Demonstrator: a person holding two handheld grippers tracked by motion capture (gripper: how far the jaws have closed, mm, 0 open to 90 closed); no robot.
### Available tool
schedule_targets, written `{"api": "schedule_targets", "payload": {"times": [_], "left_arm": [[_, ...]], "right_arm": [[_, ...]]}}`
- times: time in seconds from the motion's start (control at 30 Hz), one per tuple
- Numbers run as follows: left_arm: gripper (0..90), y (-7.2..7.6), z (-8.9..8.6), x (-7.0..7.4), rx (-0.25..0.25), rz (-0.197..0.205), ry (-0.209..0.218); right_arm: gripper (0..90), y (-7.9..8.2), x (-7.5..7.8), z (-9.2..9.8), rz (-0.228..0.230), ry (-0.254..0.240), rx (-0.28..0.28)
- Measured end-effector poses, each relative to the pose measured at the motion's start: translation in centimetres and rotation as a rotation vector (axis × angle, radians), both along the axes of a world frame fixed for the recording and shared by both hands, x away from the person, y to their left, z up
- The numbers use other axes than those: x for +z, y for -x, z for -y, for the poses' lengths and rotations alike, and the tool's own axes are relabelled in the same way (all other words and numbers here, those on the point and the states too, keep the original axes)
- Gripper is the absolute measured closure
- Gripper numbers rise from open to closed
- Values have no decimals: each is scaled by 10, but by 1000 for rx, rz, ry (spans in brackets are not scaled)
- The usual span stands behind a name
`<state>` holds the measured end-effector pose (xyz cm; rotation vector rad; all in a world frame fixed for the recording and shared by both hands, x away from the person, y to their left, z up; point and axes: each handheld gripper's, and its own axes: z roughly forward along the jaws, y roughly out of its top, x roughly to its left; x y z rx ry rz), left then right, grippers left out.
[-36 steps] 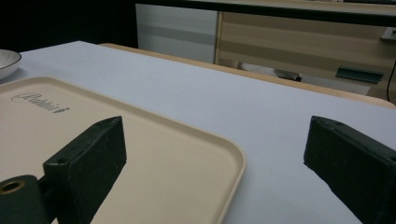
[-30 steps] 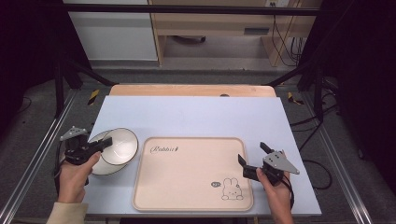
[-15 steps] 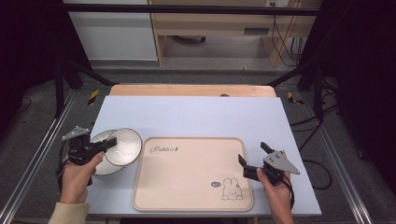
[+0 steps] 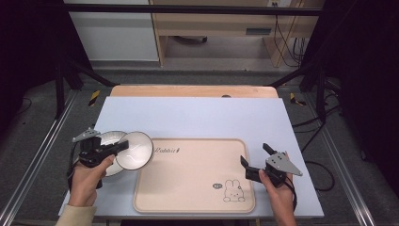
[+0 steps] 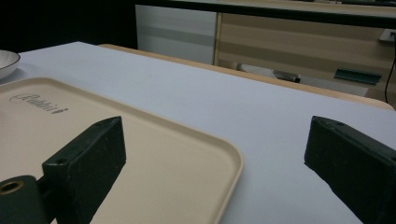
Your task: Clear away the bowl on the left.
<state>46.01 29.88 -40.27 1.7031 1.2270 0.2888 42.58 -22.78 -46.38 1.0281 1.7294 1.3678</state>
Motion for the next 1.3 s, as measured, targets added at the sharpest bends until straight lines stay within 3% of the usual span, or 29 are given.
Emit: {"api": "schedule_targets", "payload": {"times": [0.2,0.97,1.3], "left_arm": [[819,1,14,-1,-39,-1,5],[819,4,74,-21,-161,-30,-84],[819,3,91,-26,-196,-40,-75]], "right_arm": [[54,0,0,0,5,1,0],[54,-1,0,1,4,4,-3],[54,-1,-1,1,0,7,1]]}}
